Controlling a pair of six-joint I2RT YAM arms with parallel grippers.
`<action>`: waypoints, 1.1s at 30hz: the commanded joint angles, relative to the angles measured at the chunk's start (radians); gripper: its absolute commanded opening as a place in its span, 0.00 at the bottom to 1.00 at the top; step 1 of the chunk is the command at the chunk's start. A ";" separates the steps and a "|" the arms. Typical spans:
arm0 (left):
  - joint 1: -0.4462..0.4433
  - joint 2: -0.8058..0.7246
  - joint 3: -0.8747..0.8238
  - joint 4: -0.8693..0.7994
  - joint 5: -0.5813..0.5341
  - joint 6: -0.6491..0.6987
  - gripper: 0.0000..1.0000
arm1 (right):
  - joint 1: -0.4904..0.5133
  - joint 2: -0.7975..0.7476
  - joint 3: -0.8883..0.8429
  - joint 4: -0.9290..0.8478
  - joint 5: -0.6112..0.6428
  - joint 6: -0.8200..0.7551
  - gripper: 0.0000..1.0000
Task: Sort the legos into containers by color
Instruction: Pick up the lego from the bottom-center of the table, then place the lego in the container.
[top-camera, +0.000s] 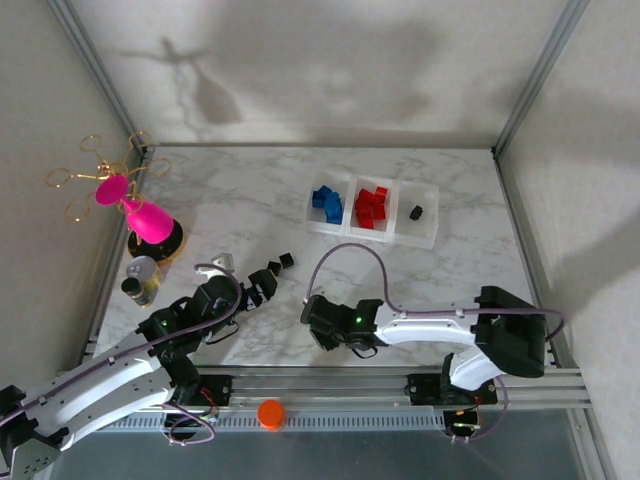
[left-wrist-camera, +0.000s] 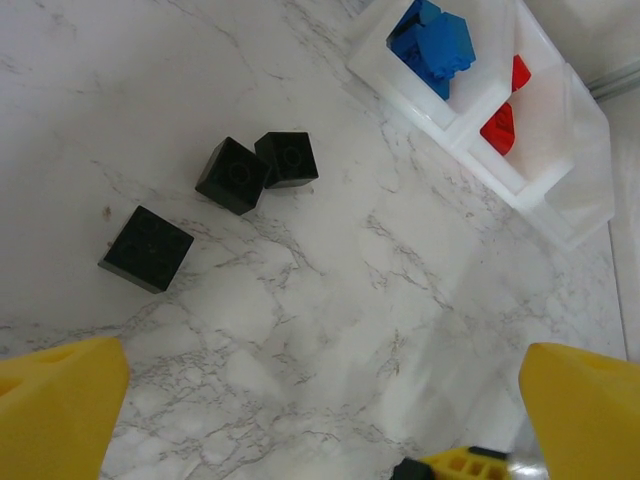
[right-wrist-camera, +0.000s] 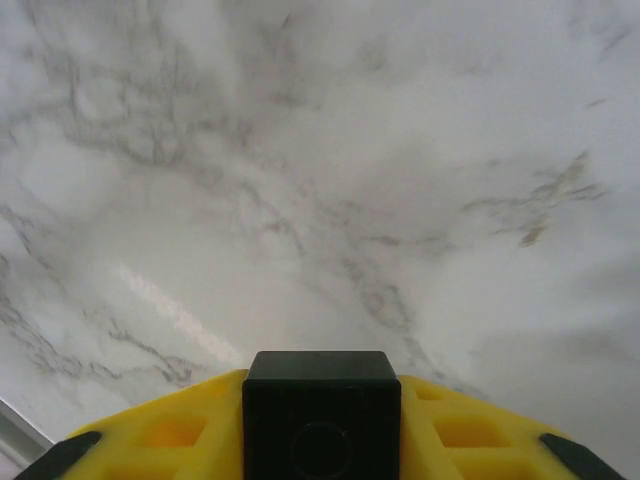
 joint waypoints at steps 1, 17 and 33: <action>0.009 0.019 0.029 0.005 -0.023 0.010 1.00 | -0.081 -0.076 0.004 -0.050 0.020 0.043 0.34; 0.009 0.244 0.177 0.149 0.021 0.117 1.00 | -0.777 -0.205 0.118 -0.037 0.017 -0.099 0.34; 0.009 0.435 0.302 0.254 0.041 0.190 1.00 | -1.071 0.260 0.405 0.138 -0.044 -0.186 0.35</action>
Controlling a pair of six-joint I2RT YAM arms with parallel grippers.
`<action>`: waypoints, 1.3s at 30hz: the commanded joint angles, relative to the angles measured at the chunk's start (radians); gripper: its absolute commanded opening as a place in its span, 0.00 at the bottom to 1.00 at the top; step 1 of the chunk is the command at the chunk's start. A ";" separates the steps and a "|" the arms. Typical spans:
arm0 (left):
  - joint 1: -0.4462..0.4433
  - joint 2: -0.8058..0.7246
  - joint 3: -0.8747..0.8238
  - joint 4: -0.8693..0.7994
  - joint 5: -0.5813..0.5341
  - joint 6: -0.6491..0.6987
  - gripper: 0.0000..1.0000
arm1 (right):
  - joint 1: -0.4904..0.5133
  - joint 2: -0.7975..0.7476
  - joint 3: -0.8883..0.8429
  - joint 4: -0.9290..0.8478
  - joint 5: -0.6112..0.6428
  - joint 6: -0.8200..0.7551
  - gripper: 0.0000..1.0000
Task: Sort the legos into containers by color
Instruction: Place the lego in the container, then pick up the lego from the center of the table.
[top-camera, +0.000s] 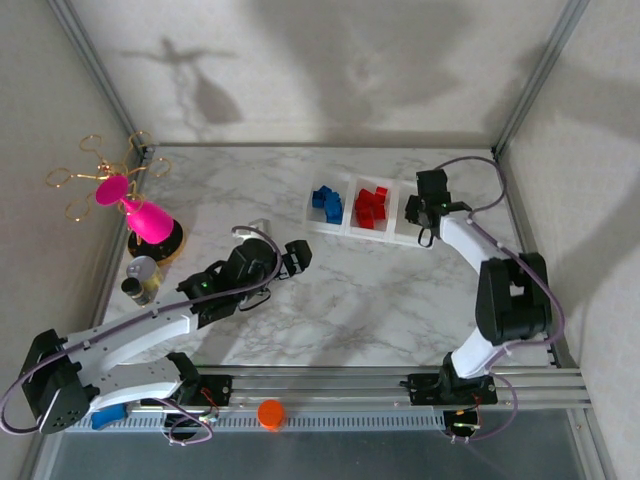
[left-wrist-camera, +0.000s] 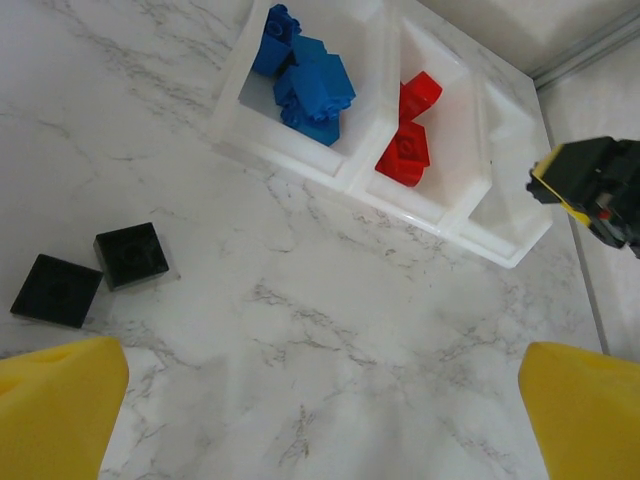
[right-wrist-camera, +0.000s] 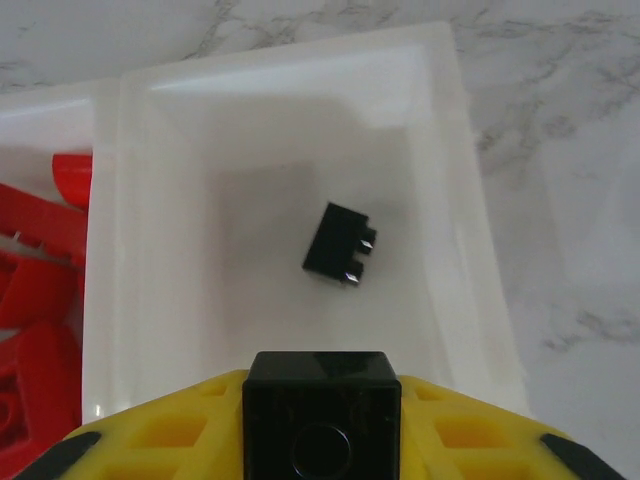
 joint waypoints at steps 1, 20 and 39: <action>0.009 0.018 0.036 0.033 0.015 0.030 1.00 | -0.015 0.081 0.089 0.032 -0.011 -0.033 0.36; 0.012 0.001 0.046 -0.009 0.005 0.043 1.00 | 0.033 -0.020 0.087 0.011 -0.089 -0.018 0.55; 0.012 -0.251 -0.050 -0.225 -0.105 -0.057 1.00 | 0.523 -0.165 -0.114 0.039 -0.176 -0.023 0.63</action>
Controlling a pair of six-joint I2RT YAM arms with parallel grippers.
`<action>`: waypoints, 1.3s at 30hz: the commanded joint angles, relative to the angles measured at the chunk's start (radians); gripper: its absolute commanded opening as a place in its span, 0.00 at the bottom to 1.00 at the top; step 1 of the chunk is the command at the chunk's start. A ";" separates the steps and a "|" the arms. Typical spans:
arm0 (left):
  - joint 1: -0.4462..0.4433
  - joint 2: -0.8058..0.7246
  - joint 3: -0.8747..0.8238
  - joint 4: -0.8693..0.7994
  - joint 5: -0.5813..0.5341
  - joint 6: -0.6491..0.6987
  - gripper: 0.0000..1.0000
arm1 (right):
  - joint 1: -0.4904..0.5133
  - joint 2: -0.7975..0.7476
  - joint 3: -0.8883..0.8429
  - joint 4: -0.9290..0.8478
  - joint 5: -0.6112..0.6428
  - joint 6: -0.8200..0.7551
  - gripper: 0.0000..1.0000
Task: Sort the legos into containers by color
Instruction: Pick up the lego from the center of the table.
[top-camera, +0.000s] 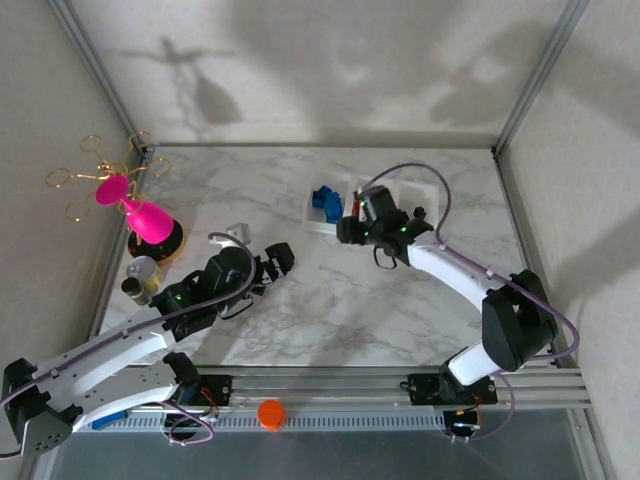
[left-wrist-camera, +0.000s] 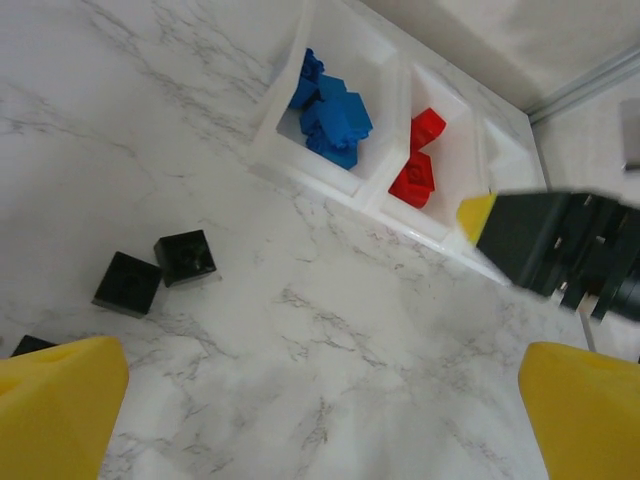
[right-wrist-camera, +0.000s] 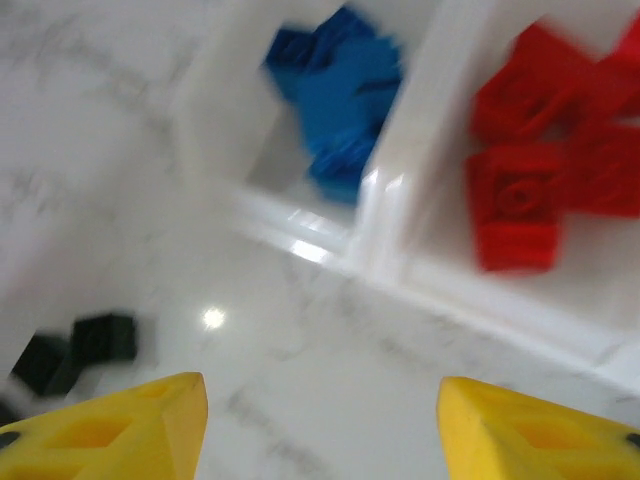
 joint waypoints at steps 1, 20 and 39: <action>0.008 -0.061 -0.022 -0.095 -0.051 -0.044 1.00 | 0.104 0.010 -0.035 0.044 -0.035 -0.004 0.64; 0.008 -0.314 -0.046 -0.347 -0.144 -0.139 1.00 | 0.393 0.364 0.191 0.069 -0.087 0.015 0.72; 0.008 -0.401 -0.034 -0.427 -0.198 -0.162 1.00 | 0.465 0.641 0.484 -0.096 0.022 -0.060 0.68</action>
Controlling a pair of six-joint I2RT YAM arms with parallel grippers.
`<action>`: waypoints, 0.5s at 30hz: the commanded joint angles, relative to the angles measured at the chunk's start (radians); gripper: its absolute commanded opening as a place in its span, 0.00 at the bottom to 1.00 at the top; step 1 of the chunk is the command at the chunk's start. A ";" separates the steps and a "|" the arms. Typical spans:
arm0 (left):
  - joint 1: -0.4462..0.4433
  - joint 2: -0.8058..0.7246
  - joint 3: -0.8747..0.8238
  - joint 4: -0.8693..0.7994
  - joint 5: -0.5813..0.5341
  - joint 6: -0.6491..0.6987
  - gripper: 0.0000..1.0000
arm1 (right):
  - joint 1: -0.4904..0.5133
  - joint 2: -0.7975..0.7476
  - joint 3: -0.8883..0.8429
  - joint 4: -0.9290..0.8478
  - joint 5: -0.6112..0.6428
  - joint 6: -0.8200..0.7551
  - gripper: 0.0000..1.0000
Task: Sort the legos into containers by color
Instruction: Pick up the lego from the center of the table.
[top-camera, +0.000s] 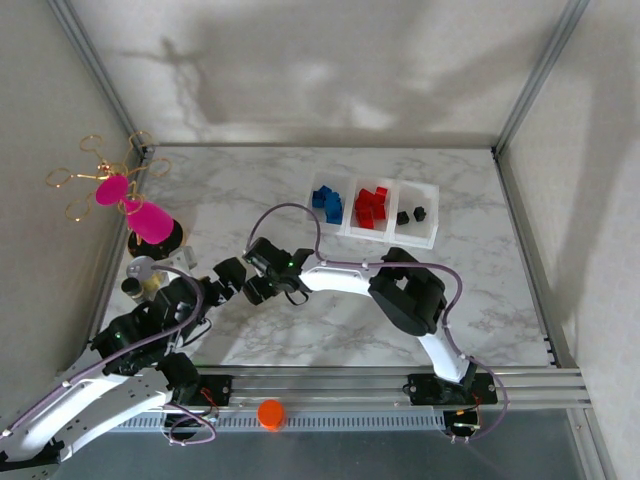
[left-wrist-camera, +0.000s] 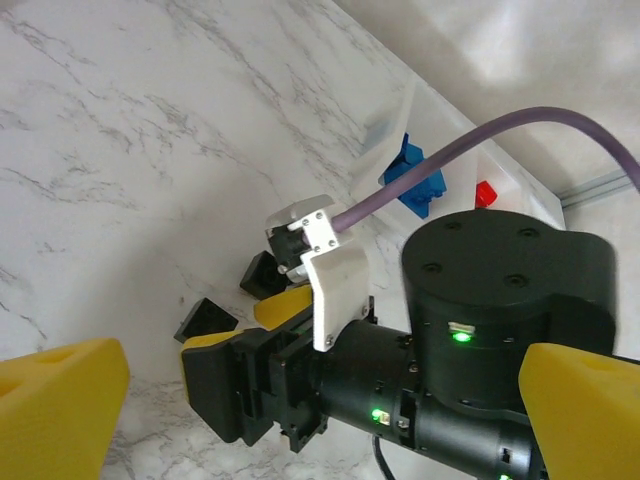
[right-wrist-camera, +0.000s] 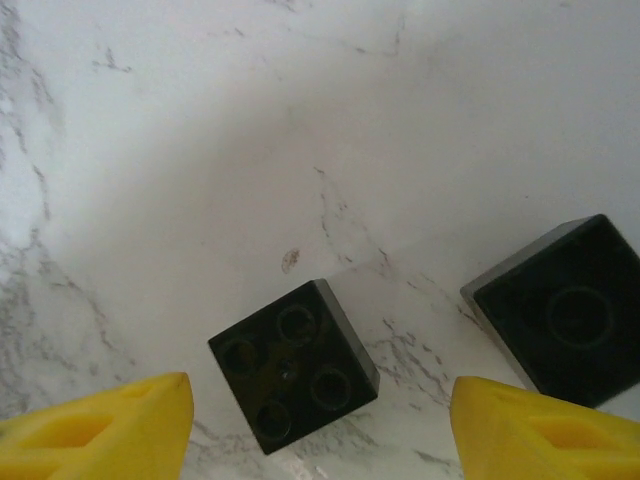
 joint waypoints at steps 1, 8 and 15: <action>0.008 -0.011 0.003 -0.050 -0.042 -0.035 0.99 | 0.016 0.032 0.039 -0.056 0.046 -0.029 0.68; 0.008 -0.010 -0.003 -0.042 -0.040 -0.036 1.00 | 0.032 0.090 0.105 -0.092 0.077 -0.054 0.64; 0.008 -0.012 -0.002 -0.041 -0.042 -0.033 1.00 | 0.041 0.122 0.144 -0.114 0.091 -0.065 0.56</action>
